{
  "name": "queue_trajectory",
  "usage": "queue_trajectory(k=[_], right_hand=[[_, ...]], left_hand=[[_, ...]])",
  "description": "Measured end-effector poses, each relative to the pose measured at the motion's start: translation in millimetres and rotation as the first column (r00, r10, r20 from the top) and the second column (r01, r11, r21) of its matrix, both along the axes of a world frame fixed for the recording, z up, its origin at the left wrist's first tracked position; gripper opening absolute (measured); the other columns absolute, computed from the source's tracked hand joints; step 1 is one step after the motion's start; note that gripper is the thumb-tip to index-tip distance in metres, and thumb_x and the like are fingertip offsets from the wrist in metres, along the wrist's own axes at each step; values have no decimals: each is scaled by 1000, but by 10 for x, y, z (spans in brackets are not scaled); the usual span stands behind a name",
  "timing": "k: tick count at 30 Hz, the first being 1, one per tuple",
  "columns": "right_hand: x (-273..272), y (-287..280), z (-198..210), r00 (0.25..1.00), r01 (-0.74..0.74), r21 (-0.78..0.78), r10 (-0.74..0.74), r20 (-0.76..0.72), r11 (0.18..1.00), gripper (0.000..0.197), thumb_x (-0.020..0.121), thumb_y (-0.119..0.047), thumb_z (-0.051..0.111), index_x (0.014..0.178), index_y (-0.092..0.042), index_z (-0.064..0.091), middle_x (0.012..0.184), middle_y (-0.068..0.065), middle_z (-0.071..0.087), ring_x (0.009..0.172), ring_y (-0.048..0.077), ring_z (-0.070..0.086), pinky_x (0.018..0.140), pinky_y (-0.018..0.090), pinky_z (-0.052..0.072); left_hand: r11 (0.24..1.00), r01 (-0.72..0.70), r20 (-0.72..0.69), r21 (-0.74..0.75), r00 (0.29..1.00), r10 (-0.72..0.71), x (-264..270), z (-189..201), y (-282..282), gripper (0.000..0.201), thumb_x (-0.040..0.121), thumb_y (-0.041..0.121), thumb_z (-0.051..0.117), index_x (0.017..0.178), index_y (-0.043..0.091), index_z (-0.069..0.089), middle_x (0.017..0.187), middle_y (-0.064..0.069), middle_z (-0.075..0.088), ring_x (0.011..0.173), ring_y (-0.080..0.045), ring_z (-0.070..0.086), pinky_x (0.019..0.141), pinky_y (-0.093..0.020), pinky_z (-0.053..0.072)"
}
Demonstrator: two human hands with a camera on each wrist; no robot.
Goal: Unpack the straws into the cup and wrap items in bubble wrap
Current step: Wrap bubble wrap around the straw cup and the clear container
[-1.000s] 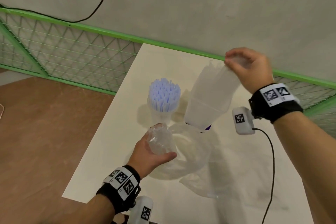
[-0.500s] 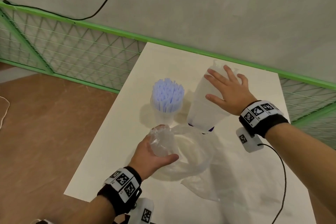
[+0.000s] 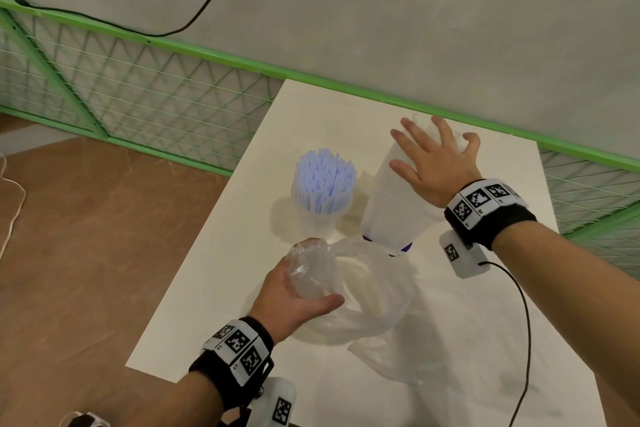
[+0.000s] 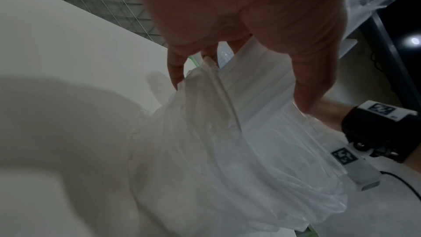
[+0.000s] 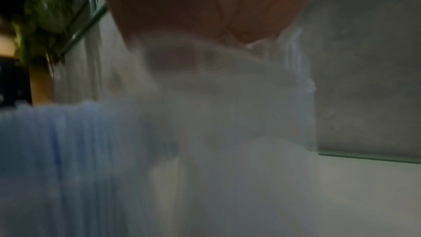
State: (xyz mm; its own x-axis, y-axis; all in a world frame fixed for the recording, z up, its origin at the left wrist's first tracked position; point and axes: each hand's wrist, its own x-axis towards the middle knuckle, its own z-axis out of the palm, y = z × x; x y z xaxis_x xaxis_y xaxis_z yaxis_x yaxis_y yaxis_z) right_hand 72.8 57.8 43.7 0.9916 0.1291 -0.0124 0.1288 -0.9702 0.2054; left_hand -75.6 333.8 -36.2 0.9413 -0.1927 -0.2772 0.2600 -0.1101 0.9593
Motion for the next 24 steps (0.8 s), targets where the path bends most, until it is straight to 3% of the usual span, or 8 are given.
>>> queue_trajectory(k=[3, 5, 7, 8, 11, 14, 19, 24], right_hand=[[-171, 183, 244, 975, -157, 214, 118, 187, 964, 48, 100, -47, 27, 144, -31, 36, 158, -9, 27, 144, 23, 23, 102, 55, 23], [-372, 364, 343, 918, -392, 443, 309, 249, 806, 44, 93, -25, 46, 136, -24, 49, 144, -4, 50, 131, 18, 47, 99, 46, 34], [-654, 571, 354, 867, -443, 646, 482, 130, 622, 50, 85, -12, 57, 135, -17, 53, 136, -1, 57, 123, 12, 53, 105, 31, 37], [-797, 660, 335, 842, -396, 707, 539, 26, 585, 56, 84, -11, 62, 138, -17, 50, 138, -2, 55, 125, 8, 50, 106, 20, 34], [-1078, 836, 175, 766, -240, 758, 598, -236, 606, 75, 81, -19, 73, 148, -23, 37, 148, -9, 43, 133, 0, 38, 106, 5, 23], [-1139, 882, 16, 809, -194, 809, 557, -189, 556, 71, 82, -20, 75, 145, -23, 43, 141, -10, 52, 128, -2, 44, 103, 6, 28], [-1192, 853, -114, 899, -167, 876, 434, -53, 452, 50, 81, -20, 78, 128, -19, 61, 108, -12, 67, 102, 1, 58, 94, 16, 42], [-1329, 861, -275, 950, -108, 923, 312, -13, 369, 29, 85, -15, 73, 114, -20, 69, 103, -12, 70, 98, 5, 63, 88, 19, 47]], left_hand=[[1000, -1, -4, 8, 1000, 1, 1, -12, 10, 75, 62, 14, 93, 124, 40, 60, 120, 22, 64, 118, -1, 58, 104, -28, 47], [1000, 4, 0, 23, 1000, -4, 7, -27, 10, 76, 59, 22, 93, 124, 40, 60, 123, 20, 64, 121, -5, 57, 107, -35, 46], [1000, 8, -1, 23, 1000, -8, 15, -33, -2, 77, 56, 28, 94, 124, 39, 60, 125, 16, 64, 123, -9, 57, 108, -39, 46], [1000, 3, 2, 13, 1000, -3, 18, -35, -12, 77, 55, 29, 94, 124, 37, 61, 125, 15, 64, 122, -10, 57, 107, -39, 46], [1000, -9, 29, 19, 1000, 8, 25, 9, -54, 75, 49, 38, 91, 117, 38, 60, 113, 18, 69, 110, 1, 62, 97, -25, 51], [1000, 6, 44, 24, 999, -7, 21, 63, -75, 69, 48, 40, 87, 111, 42, 60, 105, 25, 69, 100, 7, 64, 82, -14, 49], [999, 14, 62, 43, 998, -17, 27, 58, -63, 64, 57, 27, 88, 114, 40, 62, 112, 19, 69, 109, -1, 62, 93, -23, 48], [998, 13, 66, 67, 998, -18, 47, 6, -50, 65, 57, 32, 89, 117, 36, 63, 113, 14, 69, 110, -5, 63, 95, -26, 49]])
